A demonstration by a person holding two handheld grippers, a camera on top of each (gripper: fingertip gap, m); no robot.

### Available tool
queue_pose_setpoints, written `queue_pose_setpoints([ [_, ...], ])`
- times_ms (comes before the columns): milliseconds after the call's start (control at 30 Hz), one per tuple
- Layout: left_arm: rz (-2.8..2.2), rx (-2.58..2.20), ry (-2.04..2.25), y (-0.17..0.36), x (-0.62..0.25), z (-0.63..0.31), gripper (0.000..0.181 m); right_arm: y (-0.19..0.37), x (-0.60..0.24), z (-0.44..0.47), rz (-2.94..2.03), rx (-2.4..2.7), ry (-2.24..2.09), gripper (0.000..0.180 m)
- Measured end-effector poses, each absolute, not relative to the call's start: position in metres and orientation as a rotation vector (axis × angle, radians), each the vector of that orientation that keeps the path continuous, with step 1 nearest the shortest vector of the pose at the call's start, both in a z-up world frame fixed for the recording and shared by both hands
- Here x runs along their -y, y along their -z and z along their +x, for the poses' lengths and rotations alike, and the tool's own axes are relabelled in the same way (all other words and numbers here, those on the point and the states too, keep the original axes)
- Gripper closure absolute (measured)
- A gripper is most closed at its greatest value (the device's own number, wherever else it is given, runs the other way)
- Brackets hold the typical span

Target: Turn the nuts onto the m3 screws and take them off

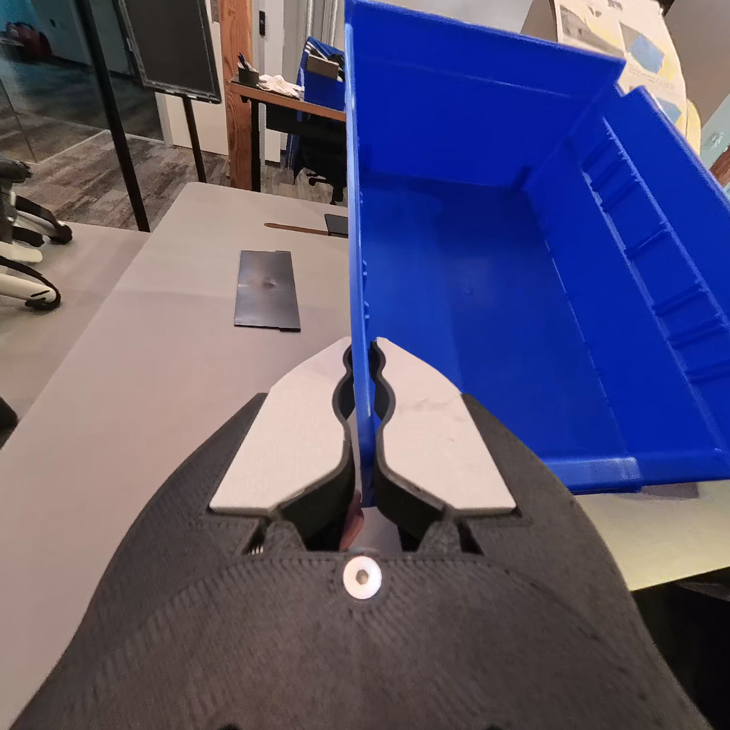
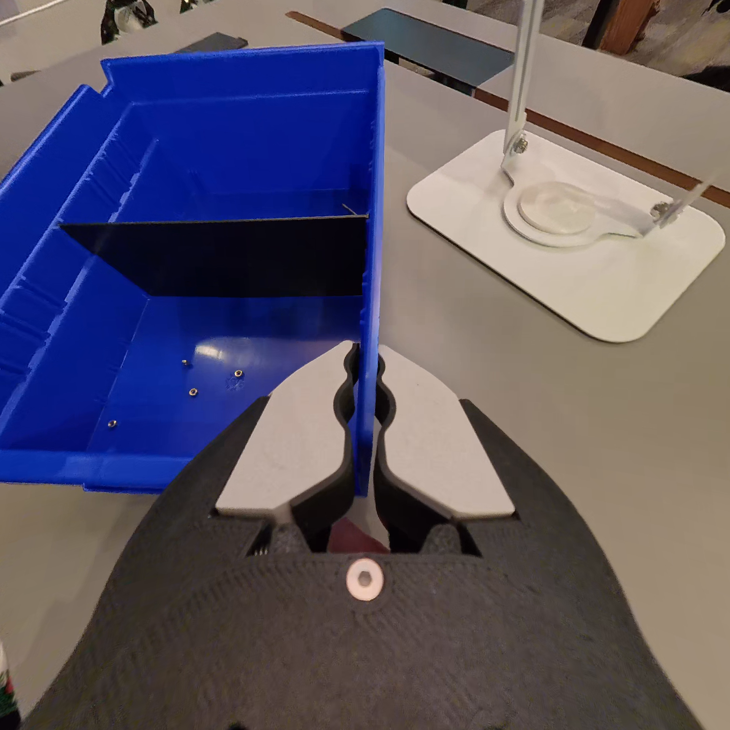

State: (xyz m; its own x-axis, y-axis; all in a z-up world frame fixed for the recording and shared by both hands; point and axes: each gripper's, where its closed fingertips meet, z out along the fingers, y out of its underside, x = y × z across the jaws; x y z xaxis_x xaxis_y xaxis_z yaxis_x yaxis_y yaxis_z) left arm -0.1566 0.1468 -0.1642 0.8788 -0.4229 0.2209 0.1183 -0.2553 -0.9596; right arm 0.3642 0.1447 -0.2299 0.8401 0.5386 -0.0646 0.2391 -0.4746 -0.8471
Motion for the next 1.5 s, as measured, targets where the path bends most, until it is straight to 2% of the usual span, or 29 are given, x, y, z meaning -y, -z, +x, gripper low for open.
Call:
queue_pose_setpoints([
  [33, -1.756, -0.225, 0.519, 0.163, -0.147, -0.158, 0.177, 0.23, -0.15, 0.358, -2.075, 0.564, -0.401, 0.175],
  [533, -1.703, -0.252, 0.567, 0.152, -0.138, -0.152, 0.177, 0.23, -0.239, 0.298, -2.063, 0.419, -0.373, 0.175],
  [833, -1.697, -0.289, 0.581, 0.146, -0.129, -0.13, 0.177, 0.231, -0.264, 0.256, -2.051, 0.396, -0.369, 0.175],
  [867, -1.697, -0.292, 0.59, 0.147, -0.128, -0.125, 0.177, 0.232, -0.264, 0.251, -2.063, 0.401, -0.384, 0.173],
  [933, -1.695, -0.299, 0.599, 0.147, -0.127, -0.117, 0.177, 0.233, -0.266, 0.243, -2.069, 0.409, -0.404, 0.145],
  [967, -1.693, -0.301, 0.599, 0.146, -0.126, -0.114, 0.177, 0.232, -0.266, 0.244, -2.056, 0.402, -0.402, 0.138],
  [1067, -1.685, -0.308, 0.609, 0.143, -0.125, -0.102, 0.177, 0.223, -0.264, 0.254, -2.015, 0.38, -0.359, 0.122],
  [1200, -1.676, -0.341, 0.639, 0.136, -0.123, -0.076, 0.177, 0.193, -0.246, 0.272, -1.928, 0.377, -0.369, 0.123],
  [1500, -1.69, -0.505, 0.761, 0.123, -0.117, 0.039, 0.177, 0.067, -0.15, 0.362, -1.557, 0.214, -0.523, 0.131],
])
